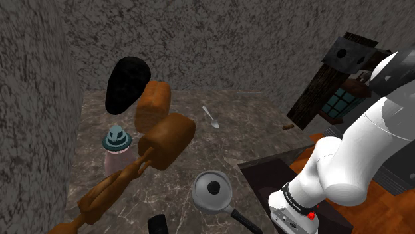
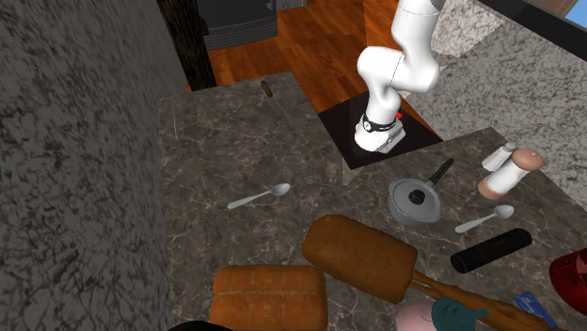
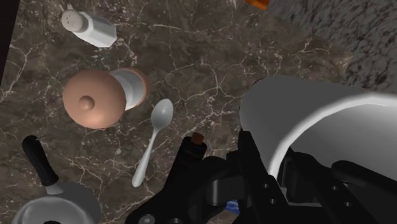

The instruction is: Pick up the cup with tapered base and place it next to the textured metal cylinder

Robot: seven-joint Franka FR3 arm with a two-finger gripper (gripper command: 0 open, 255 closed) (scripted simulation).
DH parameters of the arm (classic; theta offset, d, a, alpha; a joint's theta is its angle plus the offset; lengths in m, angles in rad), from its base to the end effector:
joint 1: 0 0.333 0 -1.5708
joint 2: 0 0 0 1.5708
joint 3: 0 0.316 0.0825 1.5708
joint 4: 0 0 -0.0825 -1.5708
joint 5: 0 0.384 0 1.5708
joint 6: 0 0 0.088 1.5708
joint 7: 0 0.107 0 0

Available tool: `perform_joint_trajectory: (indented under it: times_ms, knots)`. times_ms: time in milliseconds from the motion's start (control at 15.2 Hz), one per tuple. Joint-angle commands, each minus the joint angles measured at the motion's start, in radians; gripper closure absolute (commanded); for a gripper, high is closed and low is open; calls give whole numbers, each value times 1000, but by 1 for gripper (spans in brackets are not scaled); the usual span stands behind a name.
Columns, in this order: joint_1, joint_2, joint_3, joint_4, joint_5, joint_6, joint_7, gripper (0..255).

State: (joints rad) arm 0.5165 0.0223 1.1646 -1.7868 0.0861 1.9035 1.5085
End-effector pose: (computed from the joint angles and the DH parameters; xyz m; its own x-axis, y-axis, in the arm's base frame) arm -0.0653 0.5734 0.5465 0.9836 0.1519 -0.0974 0.1408 -0.9837 -0.1122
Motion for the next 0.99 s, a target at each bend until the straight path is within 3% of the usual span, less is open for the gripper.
perform_joint_trajectory:
  times_ms: [0,924]
  knots:
    - [2,3,2,-26,-3,29,4,255]
    - [27,75,0,-179,-75,214,41,255]
